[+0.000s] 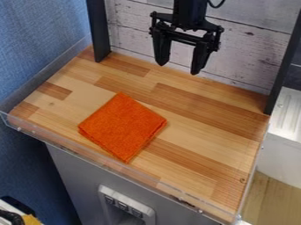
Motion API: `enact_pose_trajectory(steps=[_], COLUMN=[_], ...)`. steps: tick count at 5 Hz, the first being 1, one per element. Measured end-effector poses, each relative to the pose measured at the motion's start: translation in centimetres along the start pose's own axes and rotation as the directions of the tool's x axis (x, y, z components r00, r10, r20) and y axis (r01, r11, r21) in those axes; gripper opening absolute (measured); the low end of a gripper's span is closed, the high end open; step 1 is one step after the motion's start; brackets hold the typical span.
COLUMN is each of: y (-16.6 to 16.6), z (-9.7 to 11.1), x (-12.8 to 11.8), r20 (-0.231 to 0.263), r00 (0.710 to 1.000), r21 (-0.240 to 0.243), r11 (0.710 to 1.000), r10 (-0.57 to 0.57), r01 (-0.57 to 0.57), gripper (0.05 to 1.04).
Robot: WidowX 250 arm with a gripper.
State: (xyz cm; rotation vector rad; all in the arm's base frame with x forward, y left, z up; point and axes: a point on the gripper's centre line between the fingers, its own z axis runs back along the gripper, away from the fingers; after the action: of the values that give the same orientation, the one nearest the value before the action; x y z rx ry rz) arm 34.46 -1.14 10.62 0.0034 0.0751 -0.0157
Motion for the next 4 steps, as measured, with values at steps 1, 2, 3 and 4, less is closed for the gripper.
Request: enact_pose_trajectory(steps=[1,2,3,4], y=[0.1,1.4,3.0,4.3], z=[-0.8,-1.9,-1.4,-1.4], x=[-0.6,-1.6,-2.5,-3.4], r20=[-0.025,-0.023,0.038,0.075], r00=[0.994,0.968,0.915,0.842], r21=[0.002,-0.005,0.016,0.033], r11=[0.994,0.968,0.916,0.845], r10=[-0.105,-0.249,-0.401,-0.535], r01=[0.105,0.249,0.400,0.534], gripper=[0.998,0.997,0.995,0.995])
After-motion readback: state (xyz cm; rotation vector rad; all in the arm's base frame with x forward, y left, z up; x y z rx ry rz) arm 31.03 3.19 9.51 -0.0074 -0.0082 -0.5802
